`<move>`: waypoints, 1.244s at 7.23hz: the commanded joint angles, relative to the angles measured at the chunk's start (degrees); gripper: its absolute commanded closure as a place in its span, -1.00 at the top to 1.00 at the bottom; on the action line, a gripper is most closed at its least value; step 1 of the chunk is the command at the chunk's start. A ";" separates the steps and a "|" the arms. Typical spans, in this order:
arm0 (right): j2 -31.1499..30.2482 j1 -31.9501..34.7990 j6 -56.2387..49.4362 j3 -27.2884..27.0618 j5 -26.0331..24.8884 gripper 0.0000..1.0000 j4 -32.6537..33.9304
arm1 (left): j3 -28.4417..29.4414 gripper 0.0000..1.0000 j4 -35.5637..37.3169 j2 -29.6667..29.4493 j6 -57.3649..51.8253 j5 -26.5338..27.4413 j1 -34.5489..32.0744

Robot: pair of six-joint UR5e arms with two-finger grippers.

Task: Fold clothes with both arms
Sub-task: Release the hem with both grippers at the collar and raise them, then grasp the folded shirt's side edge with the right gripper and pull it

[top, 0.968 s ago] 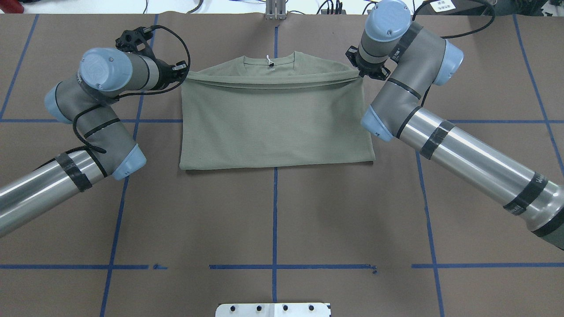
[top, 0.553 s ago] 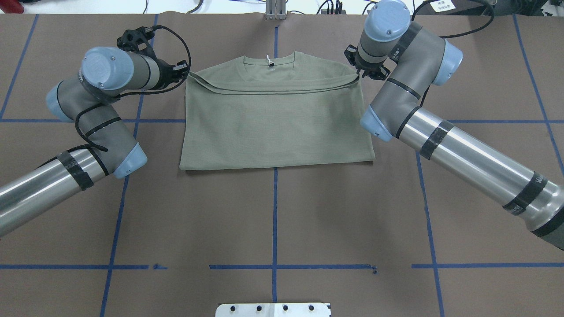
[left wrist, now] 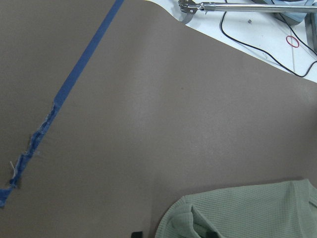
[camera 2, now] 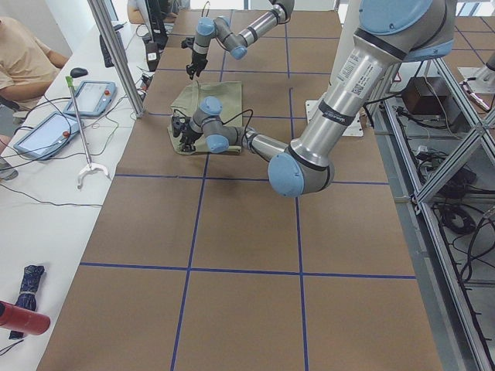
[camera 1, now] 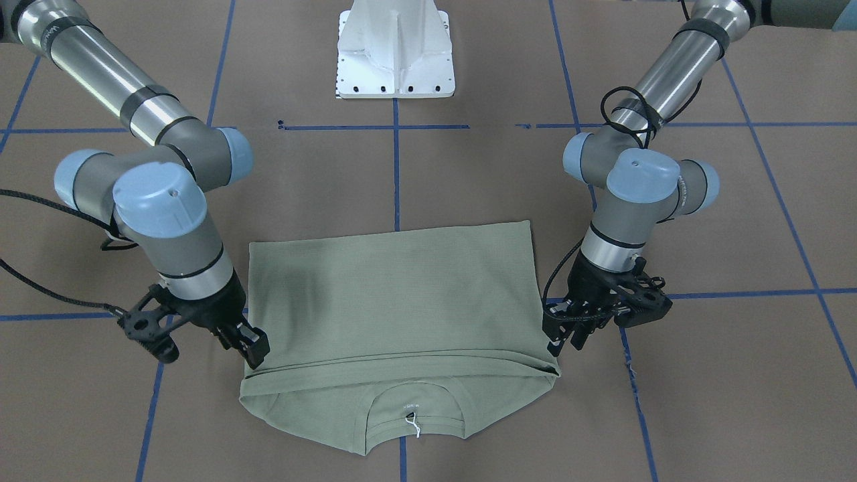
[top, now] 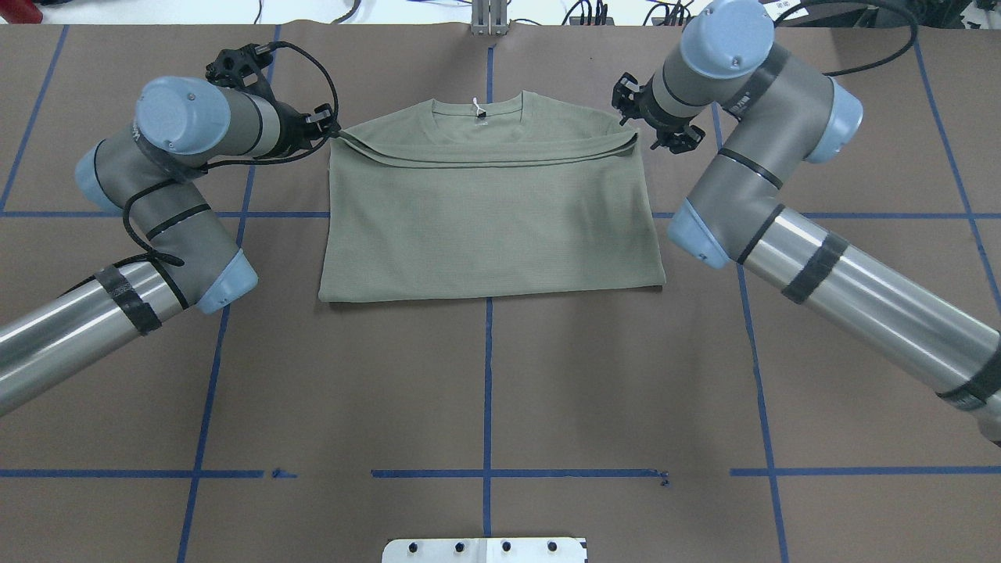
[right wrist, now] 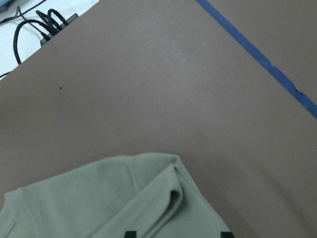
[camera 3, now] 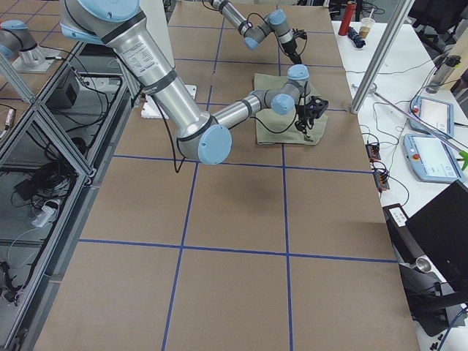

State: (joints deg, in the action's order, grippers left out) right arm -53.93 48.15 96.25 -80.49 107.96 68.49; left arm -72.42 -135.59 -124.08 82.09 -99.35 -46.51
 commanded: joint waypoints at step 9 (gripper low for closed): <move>-17.62 -12.73 11.77 -15.66 -1.35 0.37 -0.73 | -2.45 0.09 0.50 0.60 -0.44 -2.34 -1.30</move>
State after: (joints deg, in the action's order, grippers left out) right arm -71.61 35.43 108.19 -96.64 106.72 67.81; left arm -74.32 -135.26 -123.52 81.58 -101.69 -47.80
